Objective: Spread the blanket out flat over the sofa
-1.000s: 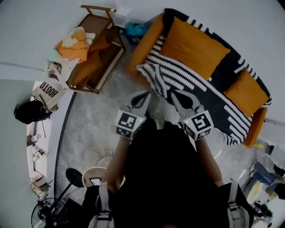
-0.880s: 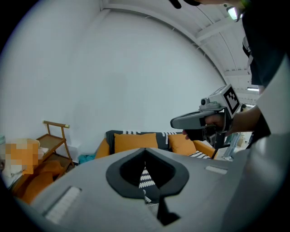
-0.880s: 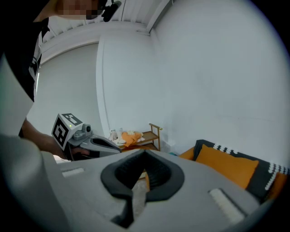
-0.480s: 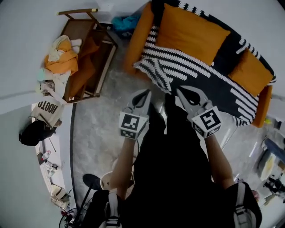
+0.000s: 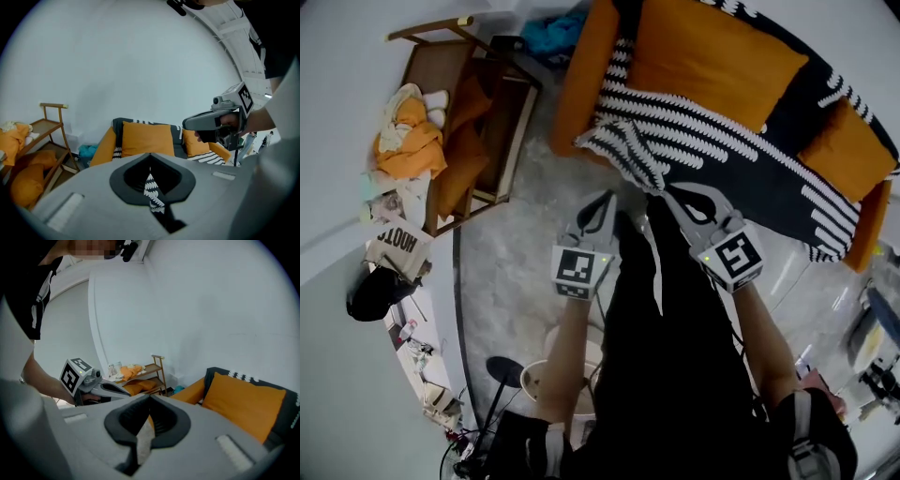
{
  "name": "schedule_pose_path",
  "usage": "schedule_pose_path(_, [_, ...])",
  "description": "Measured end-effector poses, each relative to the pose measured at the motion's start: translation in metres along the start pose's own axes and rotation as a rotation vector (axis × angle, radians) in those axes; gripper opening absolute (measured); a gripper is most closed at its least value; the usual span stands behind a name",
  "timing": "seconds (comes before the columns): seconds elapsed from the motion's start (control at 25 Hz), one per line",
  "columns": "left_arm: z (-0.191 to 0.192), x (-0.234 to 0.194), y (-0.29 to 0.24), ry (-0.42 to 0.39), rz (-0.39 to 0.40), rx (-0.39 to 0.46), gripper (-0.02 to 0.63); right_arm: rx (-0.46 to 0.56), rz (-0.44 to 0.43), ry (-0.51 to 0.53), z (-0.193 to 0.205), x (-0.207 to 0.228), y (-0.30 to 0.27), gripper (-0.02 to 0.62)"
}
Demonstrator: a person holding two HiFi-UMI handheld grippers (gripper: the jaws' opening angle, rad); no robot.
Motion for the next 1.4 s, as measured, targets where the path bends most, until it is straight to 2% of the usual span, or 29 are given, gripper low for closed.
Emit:
schedule_pose_path(0.08, [0.002, -0.006, -0.019, 0.007, 0.002, 0.0, 0.012, -0.015, -0.016, -0.005, 0.01, 0.016, -0.014, 0.003])
schedule_pose_path(0.32, [0.014, -0.037, -0.064, -0.063, -0.045, -0.064, 0.012, -0.025, -0.055, -0.054, 0.04, 0.054, -0.06, 0.003])
schedule_pose_path(0.44, [0.027, -0.055, -0.077, -0.055, -0.087, -0.101, 0.014, -0.032, -0.092, -0.072, 0.057, 0.061, -0.082, 0.003])
schedule_pose_path(0.56, [0.045, -0.073, -0.098, -0.025, -0.128, -0.101, 0.017, -0.049, -0.13, -0.048, 0.07, 0.069, -0.098, 0.003])
schedule_pose_path(0.68, [0.064, -0.095, -0.12, 0.001, -0.152, -0.117, 0.049, -0.078, -0.153, -0.022, 0.084, 0.08, -0.115, 0.003])
schedule_pose_path(0.92, [0.106, -0.128, -0.159, -0.065, -0.141, -0.23, 0.08, -0.093, -0.165, -0.026, 0.107, 0.101, -0.141, 0.003])
schedule_pose_path(1.12, [0.142, -0.148, -0.183, -0.128, -0.13, -0.365, 0.138, -0.108, -0.16, -0.033, 0.118, 0.115, -0.152, 0.003])
schedule_pose_path(1.4, [0.171, -0.168, -0.205, -0.203, -0.111, -0.505, 0.209, -0.14, -0.171, -0.039, 0.136, 0.126, -0.156, 0.003])
Point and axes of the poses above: the fingertips, and each gripper's own axes: y backward along the fingers, x to its right, z out of its underside, the point moved 3 cm from there along y, backward along the fingers, and after that the axes turned 11 degrees about z, right-handed, at the moved point
